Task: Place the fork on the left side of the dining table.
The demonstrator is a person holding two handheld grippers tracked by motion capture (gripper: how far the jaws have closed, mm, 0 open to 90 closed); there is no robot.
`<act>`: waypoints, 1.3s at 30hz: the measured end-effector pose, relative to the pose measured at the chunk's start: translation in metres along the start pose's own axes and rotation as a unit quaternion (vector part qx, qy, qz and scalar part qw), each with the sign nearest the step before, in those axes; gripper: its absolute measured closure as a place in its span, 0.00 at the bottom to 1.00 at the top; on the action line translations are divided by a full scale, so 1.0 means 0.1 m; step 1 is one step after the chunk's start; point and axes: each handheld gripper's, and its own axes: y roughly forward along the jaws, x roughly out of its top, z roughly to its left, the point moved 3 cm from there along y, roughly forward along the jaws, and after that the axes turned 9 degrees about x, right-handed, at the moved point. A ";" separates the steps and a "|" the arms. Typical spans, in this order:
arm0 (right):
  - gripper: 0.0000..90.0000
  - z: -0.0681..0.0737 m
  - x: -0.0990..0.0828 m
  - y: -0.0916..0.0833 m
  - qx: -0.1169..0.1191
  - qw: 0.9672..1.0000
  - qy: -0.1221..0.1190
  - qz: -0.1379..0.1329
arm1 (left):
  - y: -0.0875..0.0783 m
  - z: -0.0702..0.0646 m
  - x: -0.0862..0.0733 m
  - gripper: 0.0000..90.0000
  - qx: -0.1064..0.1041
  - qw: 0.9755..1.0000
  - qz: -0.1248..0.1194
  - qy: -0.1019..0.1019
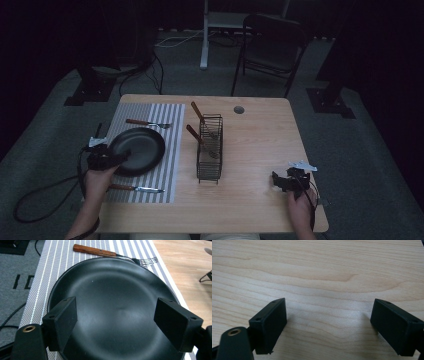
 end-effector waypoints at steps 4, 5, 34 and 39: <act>0.15 0.00 0.00 0.00 0.000 1.000 0.000 0.000 | -0.08 0.01 -0.08 0.11 0.004 1.000 0.005 0.008; 0.15 0.00 0.00 0.00 0.000 1.000 0.000 0.000 | -0.10 0.02 -0.10 0.11 0.005 1.000 0.004 0.007; 0.15 0.00 0.00 0.00 0.000 1.000 0.001 0.000 | -0.58 0.19 -0.71 0.00 0.063 0.998 -0.006 0.016; 0.15 0.00 0.00 0.00 0.000 1.000 0.001 0.000 | -0.58 0.17 -0.81 0.00 0.088 0.996 -0.002 0.023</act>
